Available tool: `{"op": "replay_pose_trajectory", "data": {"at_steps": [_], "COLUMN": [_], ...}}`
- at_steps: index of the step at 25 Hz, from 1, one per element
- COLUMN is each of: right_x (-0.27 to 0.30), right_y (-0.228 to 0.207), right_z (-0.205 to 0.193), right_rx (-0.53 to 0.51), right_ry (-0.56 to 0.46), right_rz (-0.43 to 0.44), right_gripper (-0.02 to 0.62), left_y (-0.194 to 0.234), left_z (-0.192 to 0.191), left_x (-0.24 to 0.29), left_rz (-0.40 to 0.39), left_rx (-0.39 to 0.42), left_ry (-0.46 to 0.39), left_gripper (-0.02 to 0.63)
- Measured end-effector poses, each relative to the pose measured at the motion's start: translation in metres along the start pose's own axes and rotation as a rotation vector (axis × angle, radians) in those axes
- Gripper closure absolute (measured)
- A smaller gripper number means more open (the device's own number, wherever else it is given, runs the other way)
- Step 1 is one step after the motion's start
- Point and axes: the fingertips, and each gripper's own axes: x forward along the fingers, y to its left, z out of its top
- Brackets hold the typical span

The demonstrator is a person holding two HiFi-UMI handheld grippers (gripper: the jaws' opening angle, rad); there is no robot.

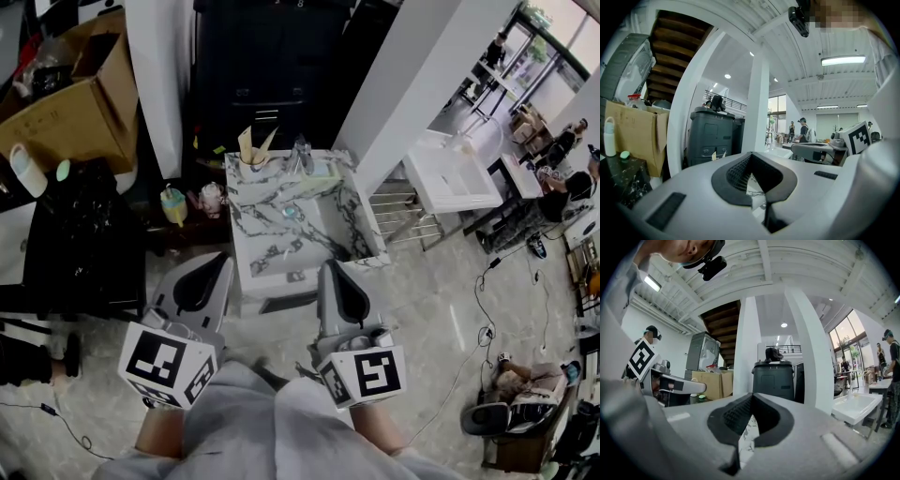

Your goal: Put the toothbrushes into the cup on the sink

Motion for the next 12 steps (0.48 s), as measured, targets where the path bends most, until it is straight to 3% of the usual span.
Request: {"op": "replay_pose_trajectory", "data": {"at_steps": [12], "right_x": [0.0027], "right_y": [0.0057], "right_z": [-0.0072], "right_rx": [0.004], "right_ry": [0.007], "right_rz": [0.023], "right_gripper": [0.597], "left_y": [0.0], "left_z": [-0.0054], "left_x": [-0.0009], "left_rz": [0.003], "left_rx": [0.001], "left_ry": [0.012], "left_gripper": [0.601]}}
